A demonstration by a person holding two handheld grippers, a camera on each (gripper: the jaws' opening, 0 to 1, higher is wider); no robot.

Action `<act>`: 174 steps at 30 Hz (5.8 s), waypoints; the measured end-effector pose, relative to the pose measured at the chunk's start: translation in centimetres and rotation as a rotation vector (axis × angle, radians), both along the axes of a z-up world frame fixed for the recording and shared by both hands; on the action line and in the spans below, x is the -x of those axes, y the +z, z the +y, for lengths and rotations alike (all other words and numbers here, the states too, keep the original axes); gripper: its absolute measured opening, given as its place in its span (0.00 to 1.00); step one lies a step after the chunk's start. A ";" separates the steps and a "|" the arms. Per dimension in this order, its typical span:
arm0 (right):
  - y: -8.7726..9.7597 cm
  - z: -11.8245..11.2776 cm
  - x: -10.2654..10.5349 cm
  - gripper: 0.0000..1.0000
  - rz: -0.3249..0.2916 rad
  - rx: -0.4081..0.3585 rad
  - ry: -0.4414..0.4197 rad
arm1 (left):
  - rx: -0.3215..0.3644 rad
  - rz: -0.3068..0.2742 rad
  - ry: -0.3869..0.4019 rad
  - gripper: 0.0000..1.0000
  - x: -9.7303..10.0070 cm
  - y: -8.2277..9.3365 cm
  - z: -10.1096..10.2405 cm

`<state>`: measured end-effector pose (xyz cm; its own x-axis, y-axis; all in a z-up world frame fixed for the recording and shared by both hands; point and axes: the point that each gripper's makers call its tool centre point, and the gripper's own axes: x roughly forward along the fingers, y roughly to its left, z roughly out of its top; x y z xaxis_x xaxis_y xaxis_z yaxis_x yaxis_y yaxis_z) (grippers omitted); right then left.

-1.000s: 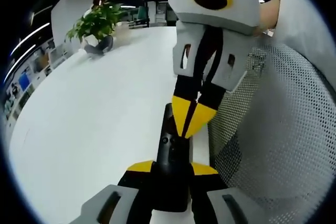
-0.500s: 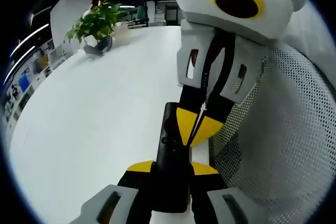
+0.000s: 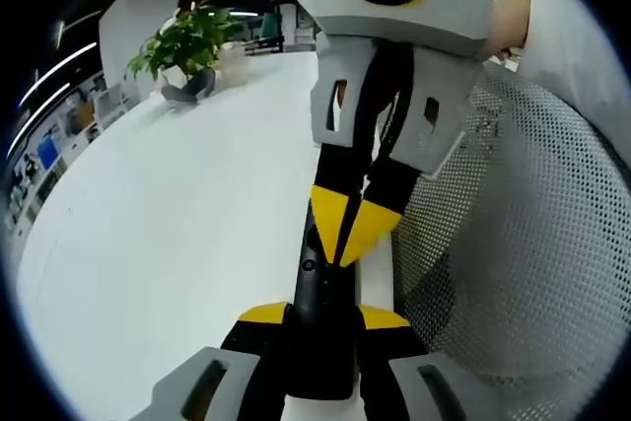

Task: Press the specified remote control buttons in sequence, fully releasing each button before pressing the next.

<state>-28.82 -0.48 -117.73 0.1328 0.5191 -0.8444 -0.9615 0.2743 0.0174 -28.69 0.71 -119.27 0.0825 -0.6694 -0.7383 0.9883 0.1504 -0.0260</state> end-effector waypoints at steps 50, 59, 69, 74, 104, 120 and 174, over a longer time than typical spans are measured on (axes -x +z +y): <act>-1.1 1.0 -1.9 0.00 0.147 0.045 -0.037 | 0.022 0.004 0.004 0.24 -0.1 0.0 0.2; -0.6 1.2 -0.4 0.00 0.115 -0.019 -0.015 | 0.031 0.008 0.006 0.24 -0.2 0.0 0.2; -0.9 1.4 0.1 0.00 -0.014 0.055 0.163 | 0.044 0.020 0.007 0.25 0.0 0.0 0.1; -1.0 1.9 0.0 0.00 -0.111 0.069 0.209 | 0.069 0.045 0.029 0.25 -0.1 0.1 0.2; -0.8 2.4 0.5 0.00 -0.054 0.035 0.134 | 0.047 0.028 0.019 0.24 0.0 0.0 0.2; -0.6 3.1 0.9 0.00 -0.114 -0.003 0.130 | 0.040 0.027 0.014 0.24 0.1 0.1 0.1; -1.8 -3.2 -0.4 0.27 0.017 -0.006 0.106 | -0.045 -0.007 -0.059 0.24 0.2 -0.1 -0.1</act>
